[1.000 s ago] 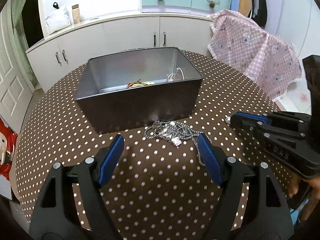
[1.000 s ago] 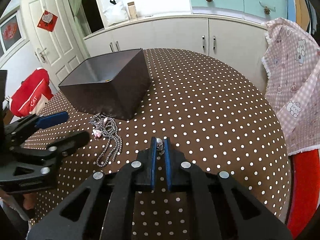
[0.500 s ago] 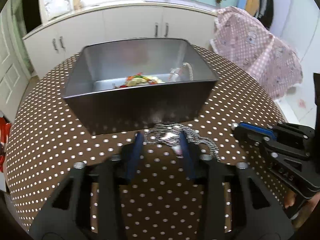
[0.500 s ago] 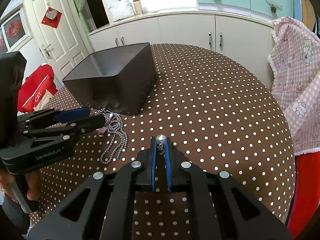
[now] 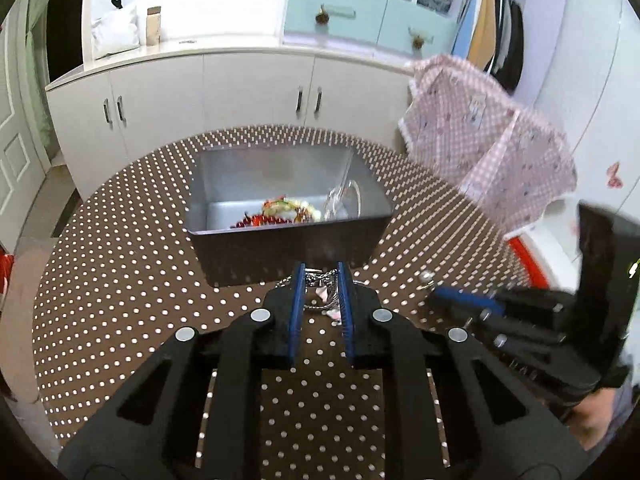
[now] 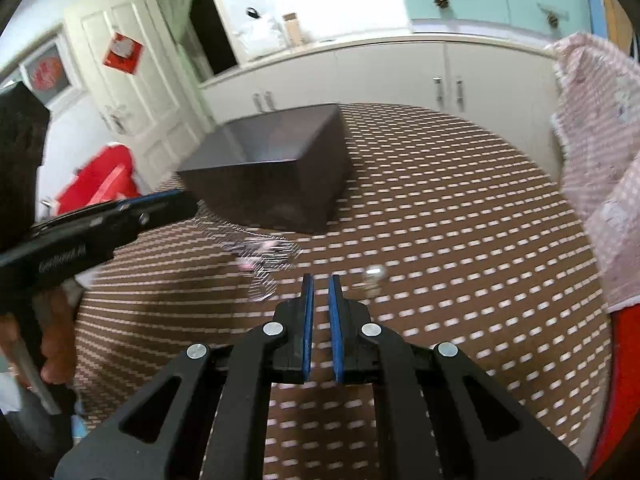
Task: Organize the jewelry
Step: 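Carry both items over the box and open both tools to drop them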
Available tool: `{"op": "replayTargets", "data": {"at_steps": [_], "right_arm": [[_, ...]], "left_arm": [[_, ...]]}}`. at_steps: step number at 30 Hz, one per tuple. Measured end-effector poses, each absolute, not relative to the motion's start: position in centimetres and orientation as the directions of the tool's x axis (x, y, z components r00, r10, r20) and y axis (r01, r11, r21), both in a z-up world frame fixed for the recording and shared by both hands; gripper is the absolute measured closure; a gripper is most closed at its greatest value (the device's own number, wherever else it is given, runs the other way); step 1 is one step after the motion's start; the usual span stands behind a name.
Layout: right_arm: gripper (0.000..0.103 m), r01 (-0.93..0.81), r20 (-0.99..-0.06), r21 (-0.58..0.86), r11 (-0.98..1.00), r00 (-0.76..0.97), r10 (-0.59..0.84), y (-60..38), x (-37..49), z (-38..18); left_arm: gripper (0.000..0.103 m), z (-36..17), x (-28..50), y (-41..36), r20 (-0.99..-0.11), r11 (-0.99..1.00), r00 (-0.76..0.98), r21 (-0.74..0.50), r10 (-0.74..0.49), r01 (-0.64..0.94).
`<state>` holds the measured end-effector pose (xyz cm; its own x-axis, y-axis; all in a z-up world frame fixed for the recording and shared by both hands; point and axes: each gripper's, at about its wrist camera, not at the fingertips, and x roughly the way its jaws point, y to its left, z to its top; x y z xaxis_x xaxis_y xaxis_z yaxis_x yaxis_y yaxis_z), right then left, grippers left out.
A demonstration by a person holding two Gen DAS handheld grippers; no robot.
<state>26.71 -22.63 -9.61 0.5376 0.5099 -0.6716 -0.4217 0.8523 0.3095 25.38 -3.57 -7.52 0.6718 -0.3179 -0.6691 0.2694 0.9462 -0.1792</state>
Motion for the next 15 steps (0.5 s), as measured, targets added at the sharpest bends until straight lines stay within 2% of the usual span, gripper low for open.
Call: {"op": "replayTargets", "data": {"at_steps": [9, 12, 15], "right_arm": [[0.097, -0.546, -0.63, 0.393, 0.74, 0.426, 0.649, -15.5, 25.1, -8.8], [0.097, -0.528, -0.617, 0.434, 0.73, 0.416, 0.668, -13.8, 26.2, -9.1], [0.097, -0.477, -0.583, 0.454, 0.753, 0.48, 0.655, -14.5, 27.1, -8.5]], "left_arm": [[0.087, -4.0, 22.7, -1.7, -0.593, 0.92, 0.703, -0.249, -0.392, 0.303], [0.087, -3.3, 21.7, -1.7, -0.575, 0.909, 0.704, -0.258, -0.416, 0.326], [0.087, -2.5, 20.5, -1.3, -0.558, 0.908, 0.716, -0.252, -0.419, 0.335]]}}
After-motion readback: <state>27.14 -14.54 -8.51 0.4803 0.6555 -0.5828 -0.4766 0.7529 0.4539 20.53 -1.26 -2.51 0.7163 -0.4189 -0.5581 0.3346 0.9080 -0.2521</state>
